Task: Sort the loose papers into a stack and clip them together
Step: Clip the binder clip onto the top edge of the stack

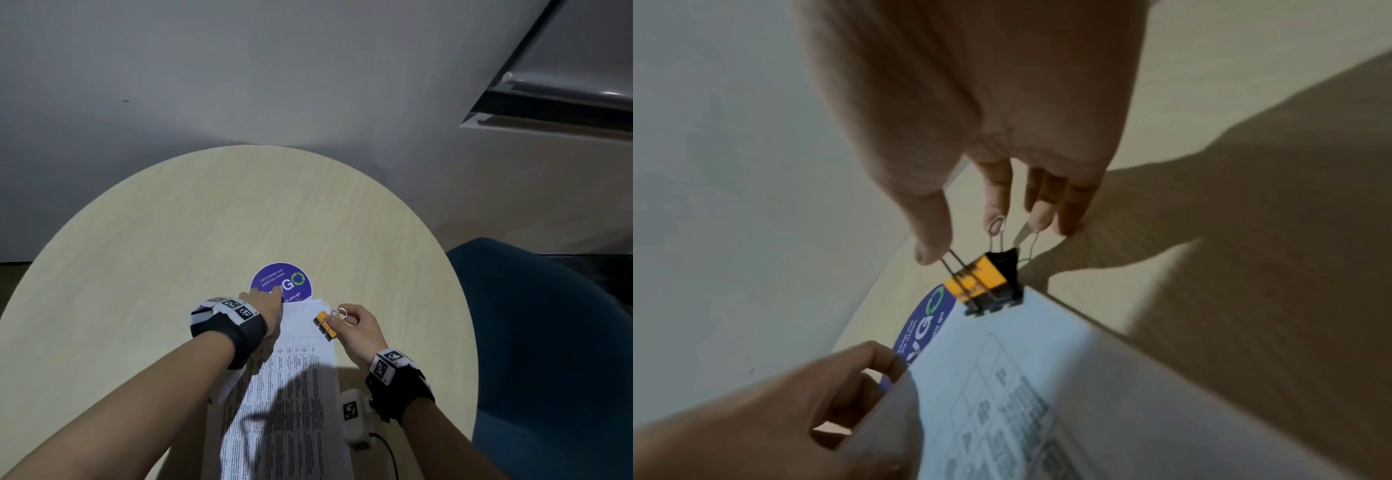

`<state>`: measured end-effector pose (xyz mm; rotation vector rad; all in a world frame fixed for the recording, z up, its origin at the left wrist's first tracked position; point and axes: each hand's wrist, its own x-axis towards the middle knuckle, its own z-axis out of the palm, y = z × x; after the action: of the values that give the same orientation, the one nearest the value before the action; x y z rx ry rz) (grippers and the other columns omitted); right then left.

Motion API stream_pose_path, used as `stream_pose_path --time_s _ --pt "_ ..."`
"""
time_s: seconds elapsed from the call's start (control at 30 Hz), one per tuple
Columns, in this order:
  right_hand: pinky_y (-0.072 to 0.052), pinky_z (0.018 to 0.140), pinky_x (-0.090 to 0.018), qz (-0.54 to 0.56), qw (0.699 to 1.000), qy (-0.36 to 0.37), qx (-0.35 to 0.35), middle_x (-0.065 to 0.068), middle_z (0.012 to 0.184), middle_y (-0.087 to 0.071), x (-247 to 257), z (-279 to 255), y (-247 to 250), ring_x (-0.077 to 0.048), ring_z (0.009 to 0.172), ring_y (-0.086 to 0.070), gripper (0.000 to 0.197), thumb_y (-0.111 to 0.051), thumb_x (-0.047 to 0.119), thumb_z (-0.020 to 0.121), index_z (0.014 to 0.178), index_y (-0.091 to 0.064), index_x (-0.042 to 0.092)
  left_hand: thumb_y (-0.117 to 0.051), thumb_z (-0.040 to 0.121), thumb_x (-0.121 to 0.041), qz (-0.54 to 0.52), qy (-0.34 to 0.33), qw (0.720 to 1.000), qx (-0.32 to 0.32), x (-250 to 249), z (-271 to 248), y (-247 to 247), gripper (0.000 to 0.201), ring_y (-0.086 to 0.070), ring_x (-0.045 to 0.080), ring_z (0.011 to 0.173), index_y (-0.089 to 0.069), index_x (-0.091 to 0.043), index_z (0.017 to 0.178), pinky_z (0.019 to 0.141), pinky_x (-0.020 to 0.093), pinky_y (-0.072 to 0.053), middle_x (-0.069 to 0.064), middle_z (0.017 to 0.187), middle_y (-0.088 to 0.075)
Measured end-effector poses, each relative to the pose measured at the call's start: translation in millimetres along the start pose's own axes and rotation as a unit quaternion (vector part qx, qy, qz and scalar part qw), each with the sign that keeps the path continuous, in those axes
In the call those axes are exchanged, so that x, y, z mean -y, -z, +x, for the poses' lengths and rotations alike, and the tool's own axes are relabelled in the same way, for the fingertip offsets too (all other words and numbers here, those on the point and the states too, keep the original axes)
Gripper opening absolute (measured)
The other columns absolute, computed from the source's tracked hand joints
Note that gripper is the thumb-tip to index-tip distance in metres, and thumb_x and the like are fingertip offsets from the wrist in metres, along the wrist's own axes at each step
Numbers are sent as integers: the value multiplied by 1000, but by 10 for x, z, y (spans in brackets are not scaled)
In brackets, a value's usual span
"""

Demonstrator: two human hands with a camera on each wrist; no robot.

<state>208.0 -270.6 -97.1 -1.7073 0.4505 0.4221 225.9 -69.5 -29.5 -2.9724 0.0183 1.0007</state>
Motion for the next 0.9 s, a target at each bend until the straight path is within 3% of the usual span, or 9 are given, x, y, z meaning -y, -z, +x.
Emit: stream_pose_path --time_s 0.13,0.17,0.23,0.3,0.43,0.5,0.63,0.73,0.9 --pt "-45 104 -41 -95 995 -21 4 -6 125 -41 36 -26 -53 -21 113 -55 52 -82 48 68 101 -54 19 -61 83 -13 35 -2 999 -21 -13 9 11 52 -31 31 130 -40 -10 131 97 37 -39 13 138 -32" --pt "-46 103 -43 -77 997 -28 16 -7 124 -45 60 -27 -95 -23 111 -57 59 -82 54 64 100 -53 17 -64 81 -12 42 -3 999 -16 -19 15 17 55 -31 31 130 -40 -10 131 98 37 -40 13 138 -31" --pt "-49 95 -40 -21 998 -34 47 -12 113 -61 129 -40 -177 -23 99 -63 84 -79 71 50 100 -57 8 -67 79 -11 31 -5 999 8 -27 5 54 60 -39 30 129 -38 -8 132 98 38 -41 12 138 -37" --pt "-49 88 -32 7 998 -27 56 -13 102 -69 157 -10 -203 -18 88 -64 90 -79 67 53 105 -59 -4 -66 82 -12 -13 -10 999 45 -18 -5 81 60 -54 30 118 -34 -7 132 91 38 -46 12 130 -51" --pt "-50 100 -46 32 998 -43 20 -15 117 -66 133 38 -199 -24 105 -66 101 -84 70 40 114 -58 6 -67 79 -14 -65 -41 995 70 2 -51 55 67 -64 30 96 -26 -9 131 74 39 -51 12 109 -62" --pt "-49 101 -47 44 997 -43 35 -16 121 -63 237 -47 -237 -26 110 -63 88 -84 60 51 116 -55 8 -69 76 -22 -48 -61 996 47 5 -71 20 62 -61 28 100 -32 -14 125 78 38 -51 8 111 -59" --pt "-51 95 -39 100 993 -29 47 -18 121 -60 393 -181 -299 -23 103 -60 29 -67 16 89 110 -49 9 -57 84 -33 -49 -87 995 -5 -17 -53 -51 36 -55 27 106 -44 -16 113 82 37 -45 7 117 -55" --pt "-52 74 -27 125 991 -8 53 -12 106 -62 415 -220 -297 -18 90 -62 23 -61 7 92 111 -47 8 -49 94 -33 -65 -94 993 -1 -32 -22 -85 29 -58 27 104 -45 -12 114 80 35 -44 9 117 -59" --pt "-52 74 -37 99 994 36 15 -9 106 -61 486 -163 -157 -28 97 -62 32 -73 17 80 107 -56 20 -49 95 -29 -98 -121 988 9 45 48 -195 19 -53 27 86 -39 -13 97 81 37 -45 13 107 -60"
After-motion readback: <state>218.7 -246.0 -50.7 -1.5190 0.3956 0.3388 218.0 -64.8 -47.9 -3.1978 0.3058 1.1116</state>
